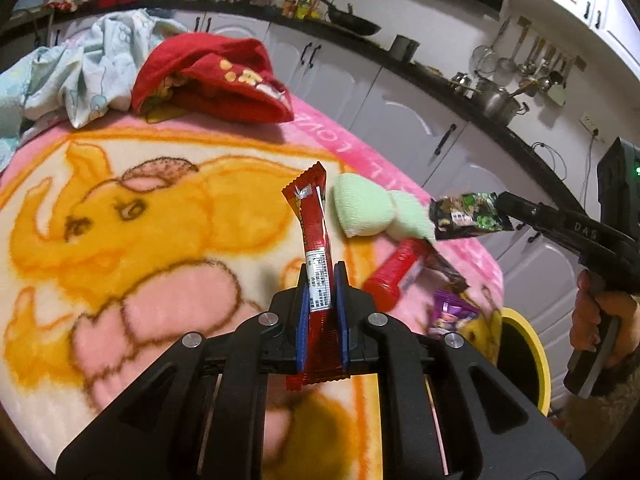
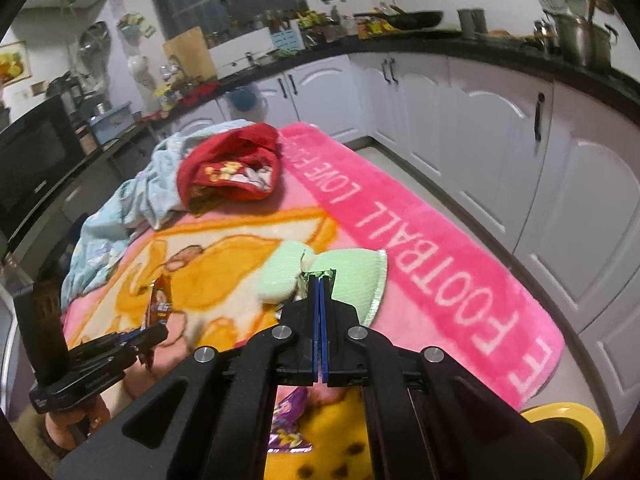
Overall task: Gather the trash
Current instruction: 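Grasp the red candy bar with the left gripper while the right gripper grasps a green wrapper, then carry the red candy bar and green wrapper over the yellow bin with both grippers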
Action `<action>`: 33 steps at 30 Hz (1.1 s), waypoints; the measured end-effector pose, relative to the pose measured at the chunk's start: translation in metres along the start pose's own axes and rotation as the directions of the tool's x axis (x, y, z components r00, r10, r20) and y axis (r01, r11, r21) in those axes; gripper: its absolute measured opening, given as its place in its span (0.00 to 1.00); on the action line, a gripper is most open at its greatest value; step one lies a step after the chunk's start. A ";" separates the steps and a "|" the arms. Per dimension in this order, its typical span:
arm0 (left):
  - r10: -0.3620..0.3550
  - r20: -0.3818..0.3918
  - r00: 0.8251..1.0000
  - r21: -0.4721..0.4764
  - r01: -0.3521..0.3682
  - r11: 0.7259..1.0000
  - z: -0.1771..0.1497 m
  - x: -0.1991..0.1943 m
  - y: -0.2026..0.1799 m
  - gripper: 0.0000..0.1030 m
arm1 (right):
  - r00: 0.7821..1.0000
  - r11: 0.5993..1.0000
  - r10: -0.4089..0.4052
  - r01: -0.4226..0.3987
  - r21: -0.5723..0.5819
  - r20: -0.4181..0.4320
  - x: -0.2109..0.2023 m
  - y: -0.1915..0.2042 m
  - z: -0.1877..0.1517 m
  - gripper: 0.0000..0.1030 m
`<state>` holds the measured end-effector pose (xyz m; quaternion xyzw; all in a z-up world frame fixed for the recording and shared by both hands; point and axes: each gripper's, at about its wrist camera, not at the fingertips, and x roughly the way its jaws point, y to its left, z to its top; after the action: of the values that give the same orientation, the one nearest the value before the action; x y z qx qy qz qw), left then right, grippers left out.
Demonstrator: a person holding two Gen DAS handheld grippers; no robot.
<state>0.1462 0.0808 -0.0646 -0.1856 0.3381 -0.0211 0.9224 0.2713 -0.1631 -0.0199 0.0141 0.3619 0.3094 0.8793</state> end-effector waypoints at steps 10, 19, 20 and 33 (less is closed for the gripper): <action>-0.020 0.036 0.999 0.045 0.018 0.999 -0.002 -0.025 -0.025 0.06 | 0.999 0.997 0.052 -0.051 -0.058 0.014 -0.036 0.026 -0.007 0.01; -0.035 0.065 0.997 0.080 0.030 0.996 0.000 -0.043 -0.041 0.06 | 0.996 0.992 0.079 -0.075 -0.102 0.030 -0.063 0.043 -0.013 0.01; -0.038 0.069 0.997 0.083 0.032 0.996 -0.001 -0.045 -0.043 0.06 | 0.996 0.992 0.078 -0.074 -0.104 0.033 -0.065 0.044 -0.014 0.01; -0.093 0.085 0.992 0.147 0.079 0.986 0.001 -0.051 -0.083 0.06 | 0.994 0.995 0.064 -0.057 -0.086 0.084 -0.103 0.030 -0.019 0.01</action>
<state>0.1142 0.0124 -0.0030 -0.1343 0.2850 -0.0766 0.9460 0.1872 -0.1998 0.0383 0.0016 0.3097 0.3497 0.8842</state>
